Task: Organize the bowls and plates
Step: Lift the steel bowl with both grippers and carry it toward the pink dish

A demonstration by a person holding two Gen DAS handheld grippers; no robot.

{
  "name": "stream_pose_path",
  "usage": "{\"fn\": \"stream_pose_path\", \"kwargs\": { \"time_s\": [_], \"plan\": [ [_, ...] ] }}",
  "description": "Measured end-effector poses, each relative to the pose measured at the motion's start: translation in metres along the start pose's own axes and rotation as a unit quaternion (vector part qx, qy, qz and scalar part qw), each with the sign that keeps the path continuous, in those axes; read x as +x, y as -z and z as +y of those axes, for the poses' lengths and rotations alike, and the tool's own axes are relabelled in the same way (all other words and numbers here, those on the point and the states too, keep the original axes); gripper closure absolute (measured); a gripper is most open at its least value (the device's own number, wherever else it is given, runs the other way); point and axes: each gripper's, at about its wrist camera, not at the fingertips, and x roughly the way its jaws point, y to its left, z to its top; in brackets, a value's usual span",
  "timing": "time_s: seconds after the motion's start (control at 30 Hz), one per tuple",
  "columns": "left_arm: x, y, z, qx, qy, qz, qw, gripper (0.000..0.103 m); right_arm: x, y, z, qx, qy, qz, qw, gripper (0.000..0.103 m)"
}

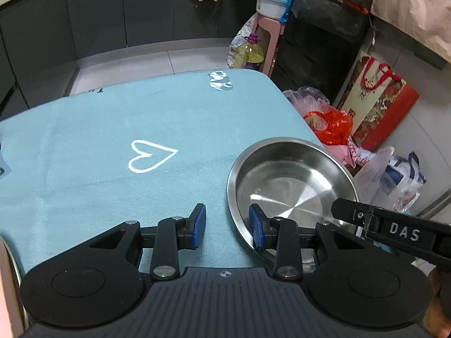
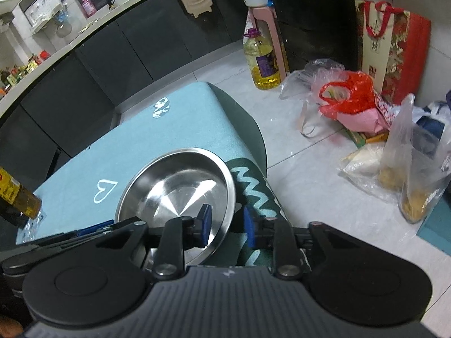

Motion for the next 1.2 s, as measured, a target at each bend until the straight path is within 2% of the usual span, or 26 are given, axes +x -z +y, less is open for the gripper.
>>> {"fn": "stream_pose_path", "kwargs": {
  "time_s": [0.03, 0.1, 0.43, 0.83, 1.2],
  "plan": [
    [0.000, 0.000, -0.001, 0.004, 0.003, 0.001, 1.0000, 0.080, 0.000, 0.001, 0.001, -0.004, 0.002, -0.001, 1.000, 0.095],
    [-0.001, 0.001, -0.003, 0.010, 0.017, 0.009, 0.9998, 0.086, 0.000, 0.002, 0.001, -0.008, -0.007, 0.003, 1.000, 0.096],
    [-0.013, 0.008, 0.001, 0.016, 0.002, 0.004, 0.9999, 0.086, -0.003, 0.005, 0.008, -0.011, -0.014, 0.009, 1.000, 0.096],
    [-0.055, 0.019, 0.019, 0.006, -0.007, -0.031, 0.9995, 0.086, -0.025, 0.016, 0.032, -0.039, -0.030, -0.008, 0.999, 0.096],
    [-0.096, 0.038, 0.062, -0.039, -0.013, -0.054, 0.9977, 0.086, -0.041, 0.029, 0.078, -0.085, -0.057, -0.006, 0.995, 0.095]
  ]
}}
